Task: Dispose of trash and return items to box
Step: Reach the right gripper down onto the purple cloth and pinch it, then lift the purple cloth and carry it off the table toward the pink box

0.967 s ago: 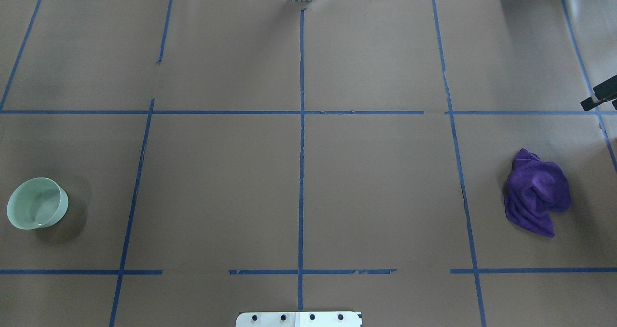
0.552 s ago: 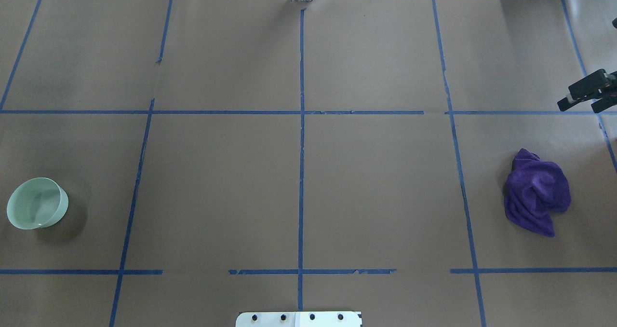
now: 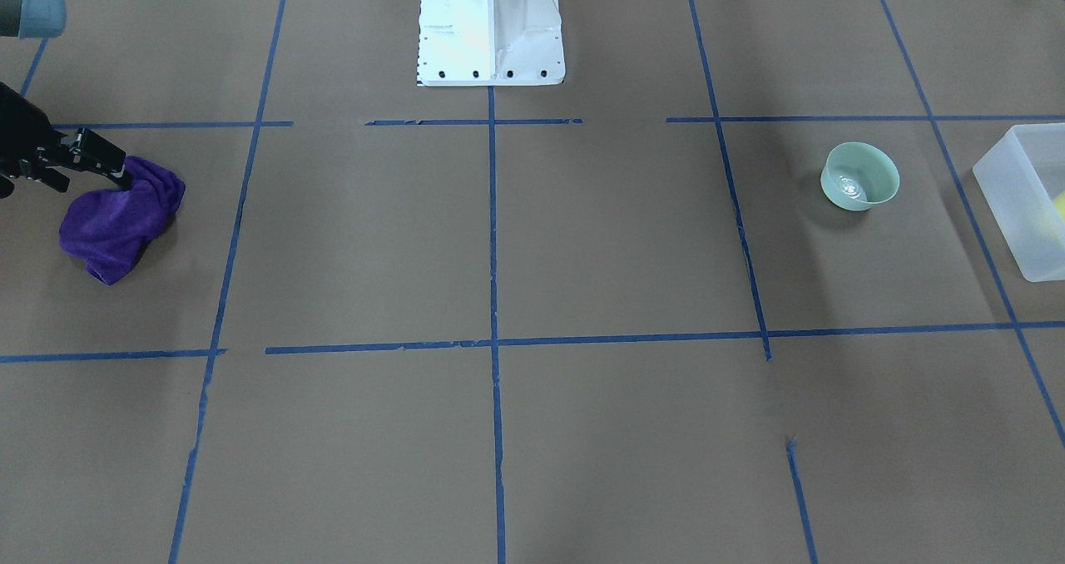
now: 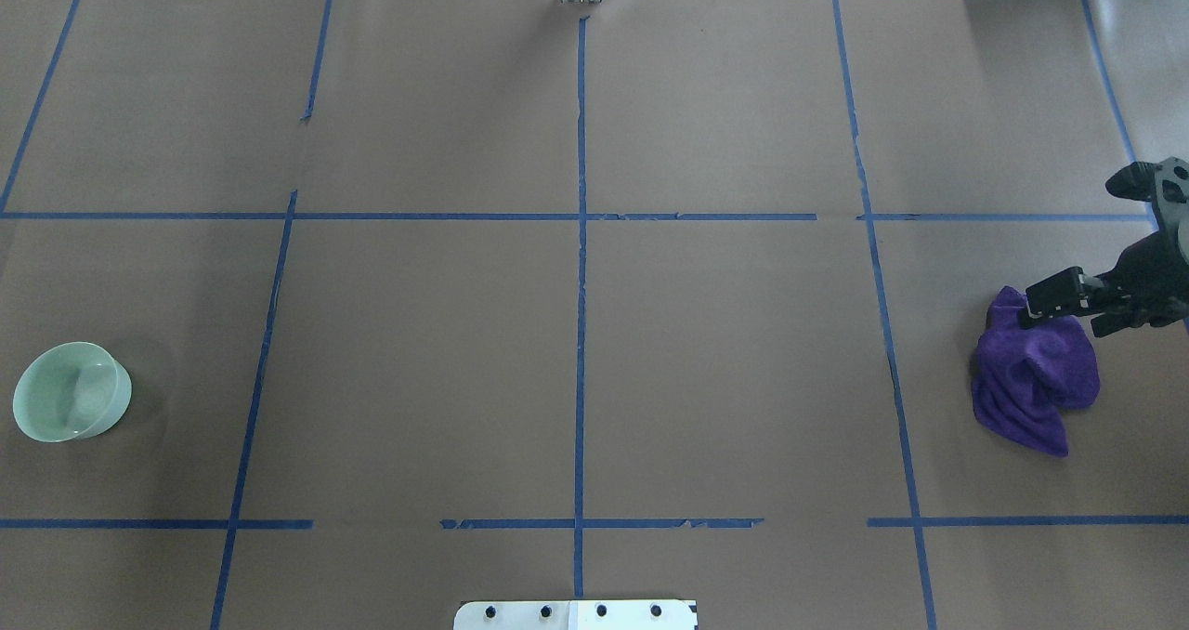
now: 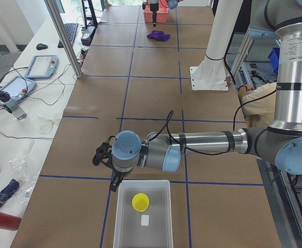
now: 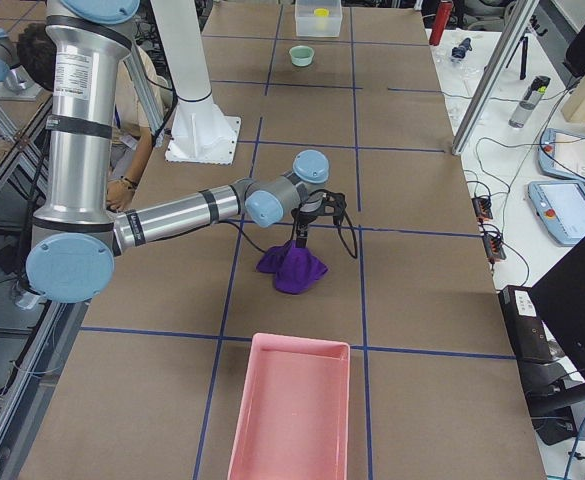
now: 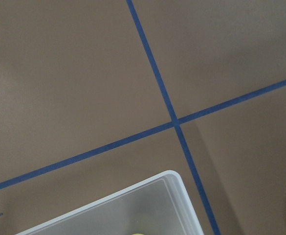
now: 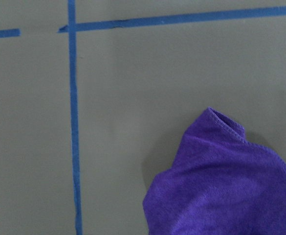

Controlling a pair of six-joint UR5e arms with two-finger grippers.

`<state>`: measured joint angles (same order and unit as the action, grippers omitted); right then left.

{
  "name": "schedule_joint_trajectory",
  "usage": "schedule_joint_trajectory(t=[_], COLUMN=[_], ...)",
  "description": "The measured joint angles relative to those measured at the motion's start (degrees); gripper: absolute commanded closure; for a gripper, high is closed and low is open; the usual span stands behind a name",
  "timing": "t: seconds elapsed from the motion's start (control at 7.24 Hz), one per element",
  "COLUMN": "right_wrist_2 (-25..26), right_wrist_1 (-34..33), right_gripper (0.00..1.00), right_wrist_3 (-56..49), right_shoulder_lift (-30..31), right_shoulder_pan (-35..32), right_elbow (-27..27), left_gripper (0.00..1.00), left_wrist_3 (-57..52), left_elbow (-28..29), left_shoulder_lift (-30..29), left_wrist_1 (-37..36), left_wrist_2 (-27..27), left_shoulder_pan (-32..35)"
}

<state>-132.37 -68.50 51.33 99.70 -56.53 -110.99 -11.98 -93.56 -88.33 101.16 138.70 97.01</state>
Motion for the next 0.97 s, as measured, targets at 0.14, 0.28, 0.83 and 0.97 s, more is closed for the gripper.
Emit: schedule_joint_trajectory(t=[0.14,0.28,0.83,0.97], right_wrist_2=[2.4,5.5,10.7,10.7], right_wrist_1=[4.6,8.7,12.5,12.6], right_gripper=[0.02,0.13,1.0,1.0], right_wrist_3=[6.2,11.5,16.7,16.8], right_shoulder_lift=[1.6,2.1,1.6,1.6], right_shoulder_pan=[2.6,5.6,9.3,9.3], right_elbow=[0.9,2.6,5.8,5.8], left_gripper=[0.0,0.0,0.0,0.0], left_wrist_3=[2.0,2.9,3.4,3.5], left_elbow=[-2.1,-3.1,-3.5,-3.5], left_shoulder_lift=[0.2,0.7,2.4,2.6], left_wrist_1=[-1.1,-1.4,-1.1,-1.1], left_wrist_2=[0.0,0.1,0.6,0.7], left_shoulder_pan=[0.1,0.2,0.1,0.0])
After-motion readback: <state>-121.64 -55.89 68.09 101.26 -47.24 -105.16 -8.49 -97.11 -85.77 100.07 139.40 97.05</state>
